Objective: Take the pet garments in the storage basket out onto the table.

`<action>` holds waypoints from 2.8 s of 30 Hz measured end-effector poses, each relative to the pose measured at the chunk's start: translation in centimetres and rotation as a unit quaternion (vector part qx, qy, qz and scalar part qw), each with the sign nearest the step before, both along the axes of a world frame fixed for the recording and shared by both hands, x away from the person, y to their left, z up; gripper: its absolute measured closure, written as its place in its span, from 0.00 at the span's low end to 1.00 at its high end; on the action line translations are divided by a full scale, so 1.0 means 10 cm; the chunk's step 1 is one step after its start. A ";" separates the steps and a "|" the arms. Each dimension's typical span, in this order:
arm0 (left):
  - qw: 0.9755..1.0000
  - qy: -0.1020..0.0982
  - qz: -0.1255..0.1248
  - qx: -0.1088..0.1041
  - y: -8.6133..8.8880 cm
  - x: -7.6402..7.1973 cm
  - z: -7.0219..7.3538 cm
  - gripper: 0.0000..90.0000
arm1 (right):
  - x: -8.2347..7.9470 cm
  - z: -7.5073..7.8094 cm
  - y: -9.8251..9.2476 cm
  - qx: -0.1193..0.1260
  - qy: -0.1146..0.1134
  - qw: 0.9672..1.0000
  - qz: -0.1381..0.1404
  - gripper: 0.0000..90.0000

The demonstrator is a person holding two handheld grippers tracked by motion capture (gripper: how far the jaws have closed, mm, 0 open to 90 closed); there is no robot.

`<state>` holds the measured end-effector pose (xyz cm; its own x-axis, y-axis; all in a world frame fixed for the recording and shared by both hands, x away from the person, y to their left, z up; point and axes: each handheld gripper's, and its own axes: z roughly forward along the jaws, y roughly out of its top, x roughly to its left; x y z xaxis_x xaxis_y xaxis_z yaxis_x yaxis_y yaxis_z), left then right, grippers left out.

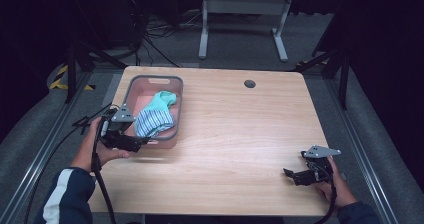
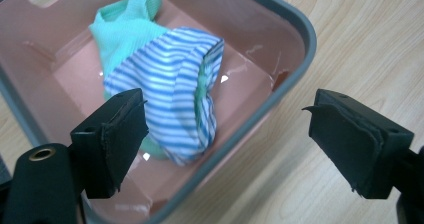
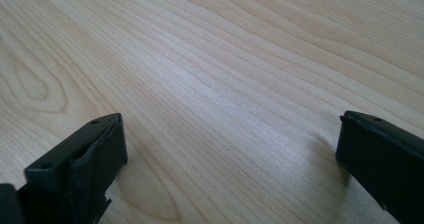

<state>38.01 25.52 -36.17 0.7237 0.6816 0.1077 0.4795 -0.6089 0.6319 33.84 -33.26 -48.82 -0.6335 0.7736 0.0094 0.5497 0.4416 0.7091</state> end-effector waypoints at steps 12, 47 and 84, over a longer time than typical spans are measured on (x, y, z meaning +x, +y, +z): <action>0.996 0.066 0.000 0.057 -0.19 0.69 -0.21 0.18 | -0.01 0.00 0.00 -0.002 -0.001 1.000 -0.001 0.01; 0.963 0.232 0.063 0.119 -0.45 1.43 -0.72 0.23 | -0.05 0.00 -0.01 -0.002 -0.002 1.000 -0.002 0.01; 0.992 0.088 0.044 0.076 -0.49 1.01 -0.11 0.81 | -0.05 0.00 -0.01 -0.002 -0.002 1.000 -0.002 0.01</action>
